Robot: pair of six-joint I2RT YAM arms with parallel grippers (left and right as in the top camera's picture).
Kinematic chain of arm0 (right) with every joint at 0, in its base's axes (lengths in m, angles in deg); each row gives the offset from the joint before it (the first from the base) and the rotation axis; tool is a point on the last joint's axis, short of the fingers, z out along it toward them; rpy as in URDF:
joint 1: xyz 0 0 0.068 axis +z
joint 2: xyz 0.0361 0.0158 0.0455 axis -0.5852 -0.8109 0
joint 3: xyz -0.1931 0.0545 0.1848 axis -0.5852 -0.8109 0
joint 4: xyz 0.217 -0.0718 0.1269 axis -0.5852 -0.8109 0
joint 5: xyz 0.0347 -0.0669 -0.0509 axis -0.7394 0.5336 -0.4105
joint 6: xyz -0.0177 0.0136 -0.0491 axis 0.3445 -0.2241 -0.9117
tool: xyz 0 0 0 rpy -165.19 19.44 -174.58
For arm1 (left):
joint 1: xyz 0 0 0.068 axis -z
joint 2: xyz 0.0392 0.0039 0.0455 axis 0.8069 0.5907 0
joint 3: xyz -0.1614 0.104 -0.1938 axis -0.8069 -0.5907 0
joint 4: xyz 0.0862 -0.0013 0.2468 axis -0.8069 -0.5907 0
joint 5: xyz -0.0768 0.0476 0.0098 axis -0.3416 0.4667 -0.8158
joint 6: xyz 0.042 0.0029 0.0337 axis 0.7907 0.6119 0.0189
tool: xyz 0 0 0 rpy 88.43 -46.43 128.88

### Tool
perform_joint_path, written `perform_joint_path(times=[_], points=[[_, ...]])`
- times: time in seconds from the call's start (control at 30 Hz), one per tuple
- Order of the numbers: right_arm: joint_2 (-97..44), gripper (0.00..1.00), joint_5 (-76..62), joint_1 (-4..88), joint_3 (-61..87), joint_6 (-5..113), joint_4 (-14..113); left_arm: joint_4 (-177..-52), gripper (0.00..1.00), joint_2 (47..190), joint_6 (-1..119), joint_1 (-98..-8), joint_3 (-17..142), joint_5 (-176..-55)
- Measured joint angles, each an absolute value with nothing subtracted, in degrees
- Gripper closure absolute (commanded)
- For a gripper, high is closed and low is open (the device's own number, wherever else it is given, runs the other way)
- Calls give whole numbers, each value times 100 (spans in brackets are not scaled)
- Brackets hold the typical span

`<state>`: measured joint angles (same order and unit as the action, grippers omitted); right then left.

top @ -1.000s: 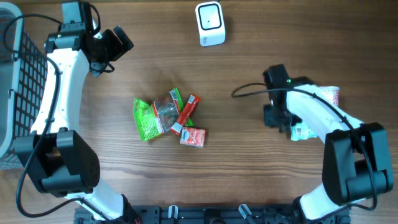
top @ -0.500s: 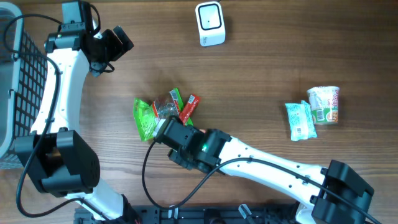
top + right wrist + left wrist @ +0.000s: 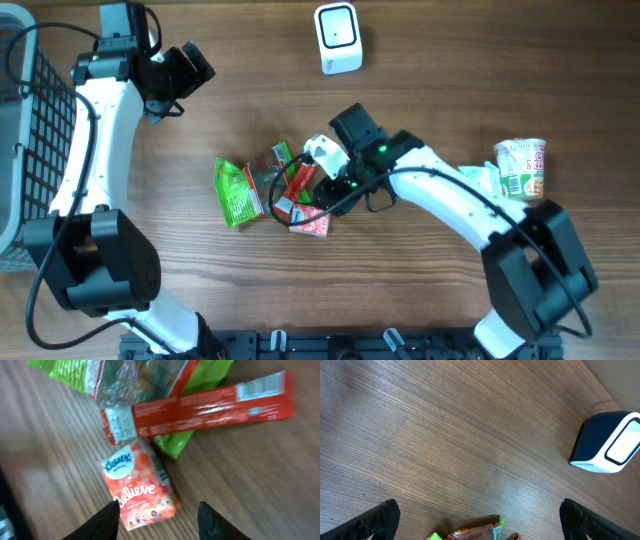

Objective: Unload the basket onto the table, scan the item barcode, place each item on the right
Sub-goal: 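Reach the right gripper to the red Kleenex pack and grasp it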

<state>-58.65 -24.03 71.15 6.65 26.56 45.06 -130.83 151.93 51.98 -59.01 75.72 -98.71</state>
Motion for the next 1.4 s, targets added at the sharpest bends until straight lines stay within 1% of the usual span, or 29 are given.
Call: perform_joint_path(times=[0.1,0.13,0.17,0.2,0.23,0.3,0.33,0.47,0.57,0.7,0.87,0.93,1.0,1.13,1.17,1.2,1.3,1.4], points=[[-6302,50,-2858,7102,660,2472,4504,-13083,0,15193,5198,-5901,7572,-9871],[-6422,57,-2912,7099,660,2459,4506,-13083,0,15193,5198,-5901,7572,-9871],[-6575,60,-2958,7099,658,2457,4504,-13083,0,15193,5198,-5901,7572,-9871],[-6691,61,-2993,7099,654,2446,4501,-13083,0,15193,5198,-5901,7572,-9871],[-6765,64,-3019,7099,639,2420,4480,-13083,0,15193,5198,-5901,7572,-9871],[-6781,90,-3056,7099,634,2420,4377,-13083,0,15193,5198,-5901,7572,-9871],[-6783,95,-3063,7099,634,2389,4294,-13083,0,15193,5198,-5901,7572,-9871],[-6728,96,-2908,7073,632,2540,4176,-13083,0,15193,5198,-5901,7572,-9871],[-6147,96,-1876,6894,597,3045,4121,-13083,0,15193,5198,-5901,7572,-9871],[-4766,96,235,6885,597,4177,3830,-13081,0,15193,5198,-5901,7572,-9871],[-4757,96,2631,7602,374,5517,3367,-13086,0,15193,5198,-5901,7572,-9874],[-4895,95,3319,7923,112,6059,3341,-13083,0,15193,5198,-5901,7572,-9871],[-5010,96,3658,8105,-43,6349,3513,-13083,0,15193,5198,-5901,7572,-9871],[-5312,96,4237,8256,-297,6566,3730,-13083,0,15193,5198,-5901,7572,-9871],[-5358,95,4296,8253,-323,6568,3758,-13083,0,15193,5198,-5901,7572,-9871],[-5430,91,4349,8256,-343,6577,3806,-13083,0,15193,5198,-5901,7572,-9871],[-5504,87,4211,8253,-354,6561,4084,-13083,0,15193,5198,-5901,7572,-9871],[-5511,86,3850,8256,-354,6439,4272,-13083,0,15193,5198,-5901,7572,-9871]])
